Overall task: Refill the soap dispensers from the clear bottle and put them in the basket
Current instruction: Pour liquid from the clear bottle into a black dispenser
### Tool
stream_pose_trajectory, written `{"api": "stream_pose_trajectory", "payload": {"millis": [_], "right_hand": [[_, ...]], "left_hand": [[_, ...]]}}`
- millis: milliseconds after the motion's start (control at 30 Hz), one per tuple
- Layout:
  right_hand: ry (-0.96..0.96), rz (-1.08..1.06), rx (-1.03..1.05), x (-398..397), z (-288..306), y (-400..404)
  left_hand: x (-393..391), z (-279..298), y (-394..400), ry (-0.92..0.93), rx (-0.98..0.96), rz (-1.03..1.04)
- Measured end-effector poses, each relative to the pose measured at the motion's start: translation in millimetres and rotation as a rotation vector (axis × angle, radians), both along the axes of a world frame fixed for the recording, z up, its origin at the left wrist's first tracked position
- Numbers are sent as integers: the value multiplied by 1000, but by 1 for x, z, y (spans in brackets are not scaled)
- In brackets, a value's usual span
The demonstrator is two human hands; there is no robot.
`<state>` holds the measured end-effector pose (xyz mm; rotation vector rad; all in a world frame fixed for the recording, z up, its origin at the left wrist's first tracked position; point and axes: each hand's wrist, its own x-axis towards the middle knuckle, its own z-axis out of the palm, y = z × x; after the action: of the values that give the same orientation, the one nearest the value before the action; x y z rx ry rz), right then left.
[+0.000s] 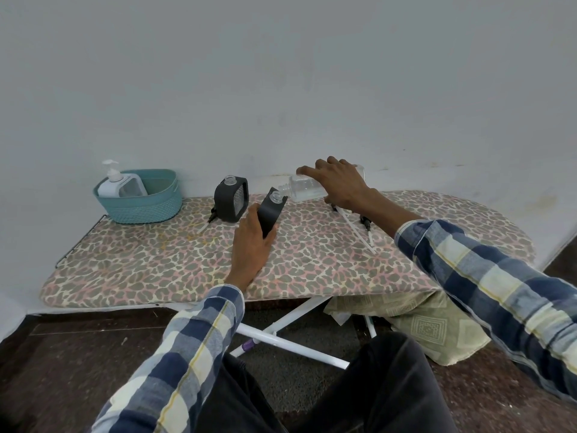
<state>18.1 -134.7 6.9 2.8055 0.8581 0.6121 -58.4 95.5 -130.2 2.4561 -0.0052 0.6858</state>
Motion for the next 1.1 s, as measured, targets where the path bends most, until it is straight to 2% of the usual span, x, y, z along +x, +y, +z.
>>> {"api": "stream_pose_trajectory", "payload": {"millis": [167,367,633,900,1100], "right_hand": [[12,4,22,0,-3,-2],[36,9,56,0,-6,0],[49,-1,72,3,-6,0],[53,18,90,5,-5,4],[57,22,89,5,-5,2]], "left_hand": [[-1,-1,1,-78,-46,-72],[-1,3,5,-126,-234,-116],[4,-1,8,-198,-182,-128],[9,1,11,-196,-323,-131],[9,1,13,-226,-311,-122]]}}
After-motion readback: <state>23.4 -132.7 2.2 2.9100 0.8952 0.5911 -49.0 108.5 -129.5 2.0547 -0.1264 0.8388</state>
